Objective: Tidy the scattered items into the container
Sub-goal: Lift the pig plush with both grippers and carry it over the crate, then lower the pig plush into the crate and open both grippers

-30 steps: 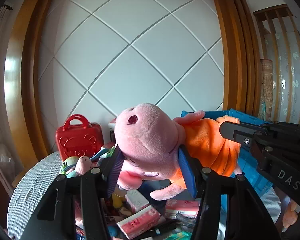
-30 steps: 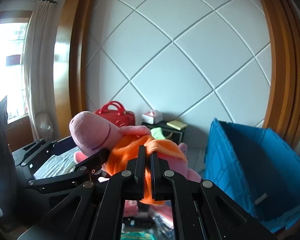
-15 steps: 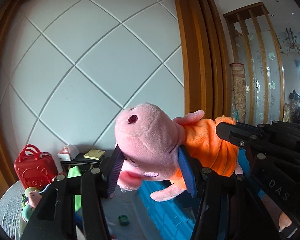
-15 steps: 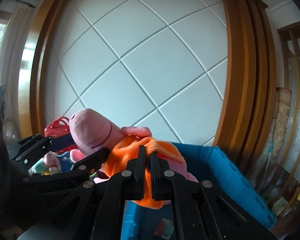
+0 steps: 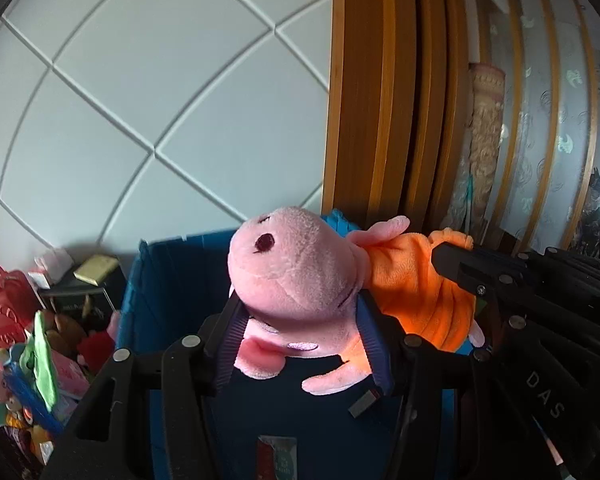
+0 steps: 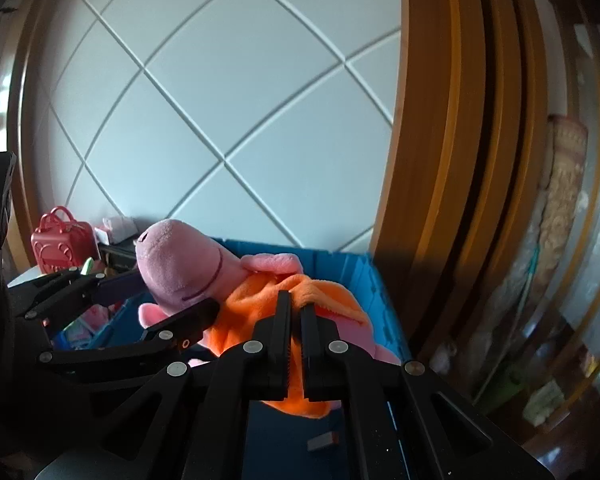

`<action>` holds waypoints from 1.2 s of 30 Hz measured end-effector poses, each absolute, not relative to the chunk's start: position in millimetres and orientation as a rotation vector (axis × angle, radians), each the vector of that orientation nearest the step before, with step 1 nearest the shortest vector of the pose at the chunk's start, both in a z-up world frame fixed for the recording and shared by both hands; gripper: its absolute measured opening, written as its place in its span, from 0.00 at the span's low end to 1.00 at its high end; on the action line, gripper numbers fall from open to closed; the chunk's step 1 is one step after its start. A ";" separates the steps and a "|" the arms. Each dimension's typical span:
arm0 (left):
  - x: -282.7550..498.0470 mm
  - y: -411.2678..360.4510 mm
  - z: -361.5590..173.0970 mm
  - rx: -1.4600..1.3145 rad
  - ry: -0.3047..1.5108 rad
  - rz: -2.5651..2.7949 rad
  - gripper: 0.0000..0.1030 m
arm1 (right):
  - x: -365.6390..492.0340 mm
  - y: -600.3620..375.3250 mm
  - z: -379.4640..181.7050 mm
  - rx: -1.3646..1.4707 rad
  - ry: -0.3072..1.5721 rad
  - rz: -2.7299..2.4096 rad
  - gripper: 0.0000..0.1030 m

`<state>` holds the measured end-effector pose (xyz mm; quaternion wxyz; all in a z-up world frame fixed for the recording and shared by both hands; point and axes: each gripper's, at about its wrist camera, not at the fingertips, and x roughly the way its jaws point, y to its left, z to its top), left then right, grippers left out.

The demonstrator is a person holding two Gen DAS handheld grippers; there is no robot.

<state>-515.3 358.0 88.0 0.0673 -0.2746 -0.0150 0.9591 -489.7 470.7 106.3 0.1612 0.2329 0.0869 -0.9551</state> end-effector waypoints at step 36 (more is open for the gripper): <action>-705.5 351.2 -210.5 -2.008 -0.197 2.395 0.51 | -725.1 453.5 -184.8 1.750 0.204 -2.246 0.04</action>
